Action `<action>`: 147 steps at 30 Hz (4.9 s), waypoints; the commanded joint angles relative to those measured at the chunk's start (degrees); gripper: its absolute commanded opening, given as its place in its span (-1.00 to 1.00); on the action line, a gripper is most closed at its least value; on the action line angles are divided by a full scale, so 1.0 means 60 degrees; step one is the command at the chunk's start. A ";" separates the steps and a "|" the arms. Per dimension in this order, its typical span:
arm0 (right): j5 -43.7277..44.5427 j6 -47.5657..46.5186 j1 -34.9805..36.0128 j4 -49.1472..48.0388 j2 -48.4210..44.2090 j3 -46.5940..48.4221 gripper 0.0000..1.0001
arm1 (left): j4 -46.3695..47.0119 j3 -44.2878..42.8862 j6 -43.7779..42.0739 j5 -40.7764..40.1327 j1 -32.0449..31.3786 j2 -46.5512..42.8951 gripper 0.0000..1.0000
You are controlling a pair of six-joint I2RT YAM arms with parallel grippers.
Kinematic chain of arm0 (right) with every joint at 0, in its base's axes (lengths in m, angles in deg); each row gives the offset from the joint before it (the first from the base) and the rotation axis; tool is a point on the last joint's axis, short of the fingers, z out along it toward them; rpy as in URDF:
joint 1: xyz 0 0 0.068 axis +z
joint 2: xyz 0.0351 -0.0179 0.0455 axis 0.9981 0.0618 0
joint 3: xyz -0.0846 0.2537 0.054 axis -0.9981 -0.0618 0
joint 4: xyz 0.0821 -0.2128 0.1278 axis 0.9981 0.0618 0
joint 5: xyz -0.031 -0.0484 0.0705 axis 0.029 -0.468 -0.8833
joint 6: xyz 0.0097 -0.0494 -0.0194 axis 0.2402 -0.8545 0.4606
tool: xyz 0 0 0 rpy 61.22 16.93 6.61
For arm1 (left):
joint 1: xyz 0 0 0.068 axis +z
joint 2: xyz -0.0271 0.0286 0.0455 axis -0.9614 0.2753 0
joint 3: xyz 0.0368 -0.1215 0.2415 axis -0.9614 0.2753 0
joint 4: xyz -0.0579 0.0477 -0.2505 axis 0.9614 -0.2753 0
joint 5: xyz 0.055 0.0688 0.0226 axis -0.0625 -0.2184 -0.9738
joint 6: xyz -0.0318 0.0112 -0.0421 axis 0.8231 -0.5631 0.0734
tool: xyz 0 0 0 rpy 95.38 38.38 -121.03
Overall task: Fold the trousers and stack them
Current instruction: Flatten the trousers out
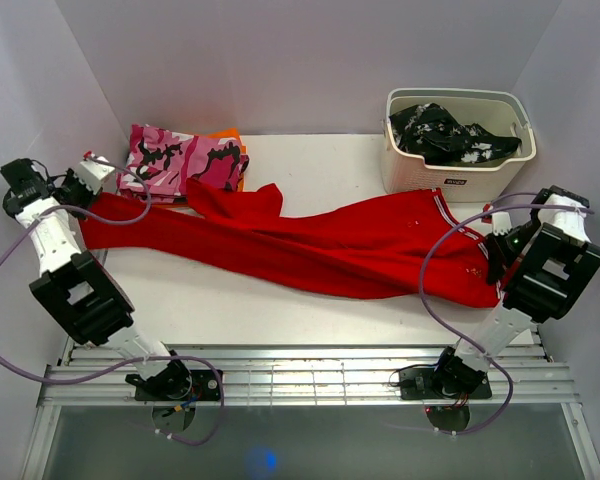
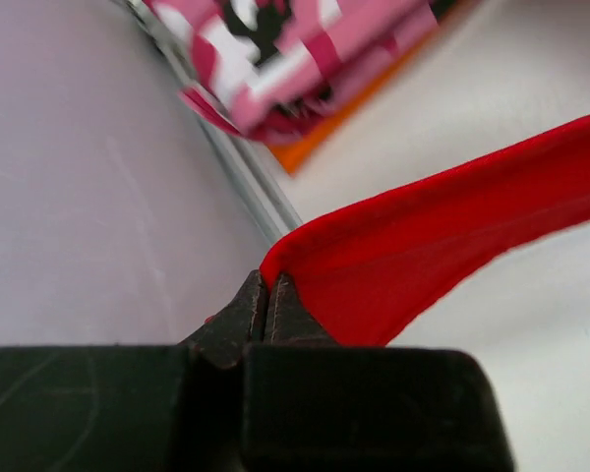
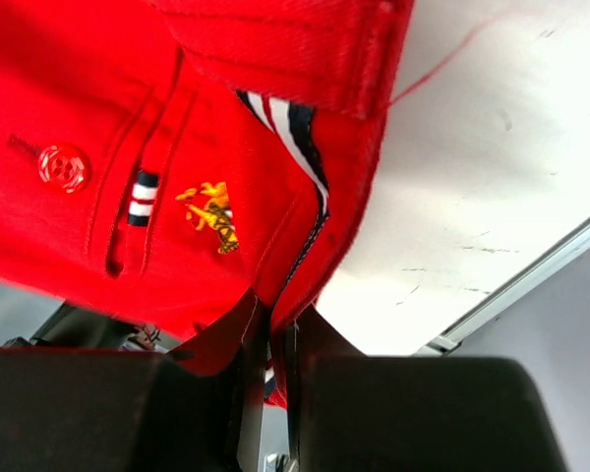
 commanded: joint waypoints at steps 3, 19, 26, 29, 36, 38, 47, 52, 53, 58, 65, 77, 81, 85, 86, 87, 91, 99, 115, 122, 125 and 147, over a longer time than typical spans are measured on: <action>0.0365 -0.0557 -0.0202 -0.0433 -0.0173 0.0318 -0.84 | 0.4038 0.1529 0.2216 0.2174 0.1137 -0.1894 -1.00; 0.2750 -0.2152 -0.0407 -0.2336 -0.0788 -0.2904 -0.85 | 0.0317 0.7268 -0.5961 0.3248 0.5638 -0.3480 -1.00; 0.3470 -0.3090 -0.0407 -0.3083 -0.1623 -0.3914 -0.84 | -0.2807 0.5865 -0.7911 0.1798 0.6237 -0.3055 -0.68; 0.3632 -0.3558 -0.0407 -0.3319 -0.2091 -0.4253 -0.53 | -0.3702 0.5204 -0.7843 0.1415 0.6356 -0.2937 0.31; 0.0980 -0.3415 -0.0261 -0.1371 -0.2649 -0.1749 0.89 | -0.5755 0.2594 -0.6905 0.3100 0.5188 -0.3128 0.96; -0.0451 -0.3195 0.0162 -0.0159 -0.2605 -0.0041 0.94 | -0.5755 0.2478 -0.5912 0.3362 0.4006 -0.3434 0.96; -0.2916 0.1943 0.6133 -0.2943 -0.3162 0.1942 0.86 | -0.4922 0.1188 0.1611 0.5426 0.1728 -0.1810 0.96; -0.1982 0.4332 1.1096 -0.6859 -0.0332 0.3968 0.84 | -0.1633 0.3028 0.5161 0.4352 0.1684 -0.3122 0.96; -0.1877 0.4712 1.1904 -0.6879 0.1029 0.5516 0.82 | -0.1436 0.3280 0.5340 0.4055 0.1654 -0.3519 0.96; -0.1714 0.5521 1.3946 -0.9027 0.4408 0.7803 0.79 | -0.0995 0.3913 0.6131 0.3846 0.1640 -0.3919 0.96; -0.0896 0.5274 1.4446 -1.0761 0.5890 0.7903 0.50 | -0.0833 0.3855 0.6250 0.3671 0.1654 -0.4168 0.96; -0.1520 0.2683 1.4314 -0.8552 0.2527 0.5900 -0.85 | -0.0584 0.3064 0.6353 0.4065 0.1654 -0.3743 0.96; -0.2738 0.0388 1.4329 -0.6181 0.0606 0.4482 -0.85 | -0.0409 0.2582 0.5710 0.4666 0.1654 -0.3787 0.96; -0.2800 -0.1867 1.4358 -0.3664 -0.1441 0.2290 -0.85 | -0.0524 0.1996 0.5096 0.5134 0.1625 -0.3670 0.96; -0.2494 -0.2238 1.4373 -0.3454 -0.1825 0.1670 -0.84 | -0.0729 0.1878 0.4730 0.5237 0.1625 -0.3626 0.96; -0.2303 -0.2575 1.4373 -0.3335 -0.2597 0.1012 -0.84 | -0.0919 0.1775 0.4320 0.5311 0.1567 -0.3626 0.94; -0.0899 -0.4128 1.4650 -0.4251 -0.4915 -0.3813 -0.85 | -0.2803 0.1467 0.1296 0.5370 0.1099 -0.3772 0.82; 0.0686 -0.3518 1.5706 -0.6350 -0.6898 -0.8047 -0.85 | -0.4819 0.2608 -0.0856 0.3161 -0.3335 -0.4504 0.64; 0.1010 -0.3136 1.5721 -0.7084 -0.6604 -0.8034 -0.84 | 0.1639 0.2552 0.6569 -0.1849 -1.0488 -0.0230 0.78; 0.1112 -0.2873 1.5735 -0.7142 -0.6692 -0.8063 -0.85 | 0.2960 0.2316 0.7713 -0.2904 -1.1235 0.1280 0.75; 0.1171 -0.2697 1.5735 -0.7245 -0.6707 -0.8135 -0.84 | 0.3194 0.2534 0.7977 -0.3329 -1.1528 0.1720 0.72; 0.0812 0.0481 1.0269 -0.6089 -0.8657 -0.5239 0.89 | 0.1204 0.2741 0.9340 -0.5206 -0.9407 -0.2509 -1.00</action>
